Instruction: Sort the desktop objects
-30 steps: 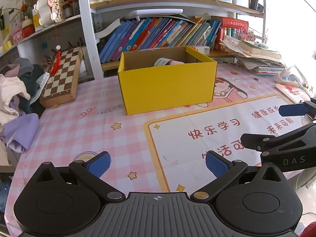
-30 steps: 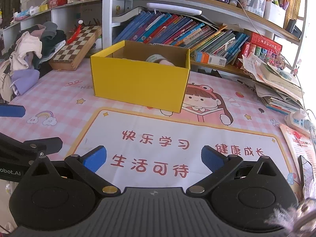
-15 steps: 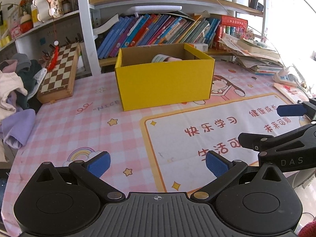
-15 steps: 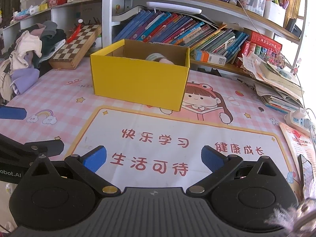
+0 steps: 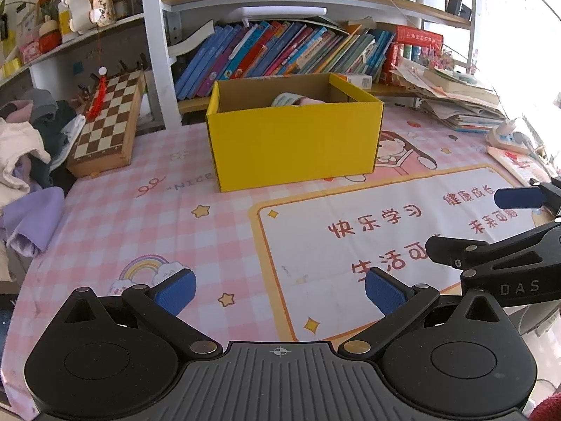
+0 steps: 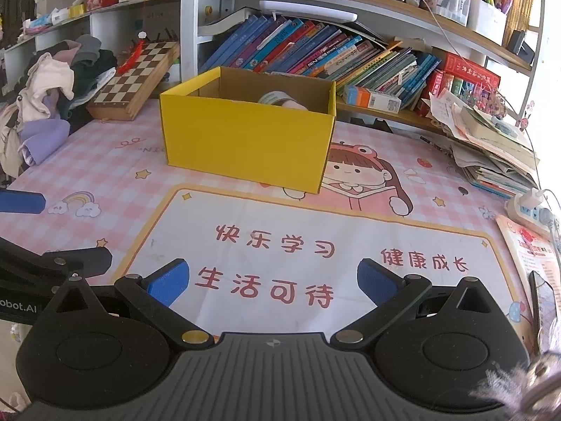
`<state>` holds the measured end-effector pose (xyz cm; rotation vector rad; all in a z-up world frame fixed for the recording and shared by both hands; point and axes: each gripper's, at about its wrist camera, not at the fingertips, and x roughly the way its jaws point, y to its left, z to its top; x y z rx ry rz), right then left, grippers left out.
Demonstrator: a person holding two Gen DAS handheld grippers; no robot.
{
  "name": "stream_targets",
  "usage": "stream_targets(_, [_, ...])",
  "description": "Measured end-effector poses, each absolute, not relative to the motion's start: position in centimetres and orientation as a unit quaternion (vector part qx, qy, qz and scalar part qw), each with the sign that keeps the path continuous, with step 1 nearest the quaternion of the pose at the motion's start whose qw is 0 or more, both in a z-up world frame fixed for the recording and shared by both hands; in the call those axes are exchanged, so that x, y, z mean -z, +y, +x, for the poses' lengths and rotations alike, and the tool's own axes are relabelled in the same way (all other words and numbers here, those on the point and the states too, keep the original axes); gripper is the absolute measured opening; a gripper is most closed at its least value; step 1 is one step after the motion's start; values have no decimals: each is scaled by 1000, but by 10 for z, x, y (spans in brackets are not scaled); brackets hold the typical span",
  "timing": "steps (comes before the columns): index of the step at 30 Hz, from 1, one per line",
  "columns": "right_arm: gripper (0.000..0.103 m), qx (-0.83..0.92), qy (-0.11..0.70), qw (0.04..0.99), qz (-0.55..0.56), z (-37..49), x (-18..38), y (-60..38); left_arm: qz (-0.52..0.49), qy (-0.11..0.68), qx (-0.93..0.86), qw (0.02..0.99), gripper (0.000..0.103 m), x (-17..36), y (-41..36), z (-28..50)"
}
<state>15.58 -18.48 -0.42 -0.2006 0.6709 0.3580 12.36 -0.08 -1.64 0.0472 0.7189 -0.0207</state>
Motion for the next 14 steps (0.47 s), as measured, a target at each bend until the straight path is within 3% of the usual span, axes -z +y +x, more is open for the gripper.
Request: stream_targets(14, [103,-178,334,920,-101,157,7,-181,9,350,16,936,103,17,3,122])
